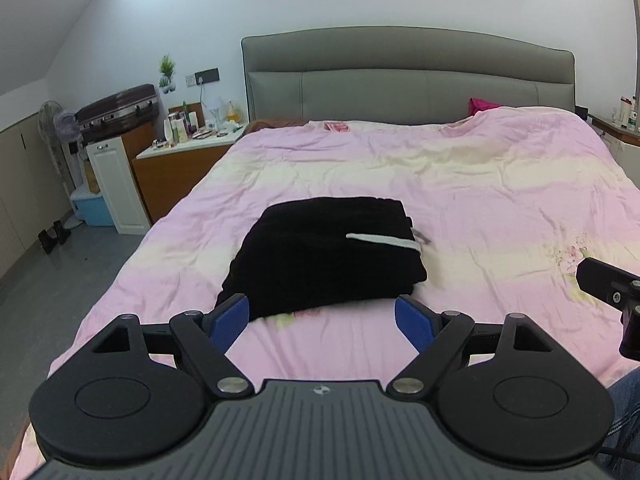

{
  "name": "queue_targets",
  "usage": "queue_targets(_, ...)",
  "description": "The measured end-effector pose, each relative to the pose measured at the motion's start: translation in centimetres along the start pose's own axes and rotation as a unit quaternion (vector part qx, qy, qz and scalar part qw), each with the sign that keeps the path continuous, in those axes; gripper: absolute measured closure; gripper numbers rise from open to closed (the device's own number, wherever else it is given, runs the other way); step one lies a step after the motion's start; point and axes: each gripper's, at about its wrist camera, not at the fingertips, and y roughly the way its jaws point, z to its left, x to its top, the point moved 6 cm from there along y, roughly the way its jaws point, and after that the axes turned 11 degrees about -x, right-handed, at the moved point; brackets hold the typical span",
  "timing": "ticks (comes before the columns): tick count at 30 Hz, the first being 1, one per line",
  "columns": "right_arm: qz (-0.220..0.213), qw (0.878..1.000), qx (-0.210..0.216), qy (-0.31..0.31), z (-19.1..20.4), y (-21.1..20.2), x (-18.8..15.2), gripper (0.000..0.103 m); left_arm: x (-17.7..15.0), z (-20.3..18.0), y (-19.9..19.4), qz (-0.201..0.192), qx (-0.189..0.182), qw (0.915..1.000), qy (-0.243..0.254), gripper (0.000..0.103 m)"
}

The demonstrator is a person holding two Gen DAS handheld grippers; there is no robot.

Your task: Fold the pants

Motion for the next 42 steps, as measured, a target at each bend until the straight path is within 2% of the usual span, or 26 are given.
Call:
queue_targets(12, -0.022, 1.000, -0.011, -0.015, 0.2, -0.9, -0.4, 0.005, -0.1, -0.3, -1.6, -0.015, -0.002, 0.9999, -0.004, 0.006)
queue_targets(42, -0.019, 1.000, -0.010, -0.015, 0.3, -0.9, -0.3, 0.005, 0.0, -0.4, -1.8, -0.013, 0.000, 0.9999, -0.007, 0.006)
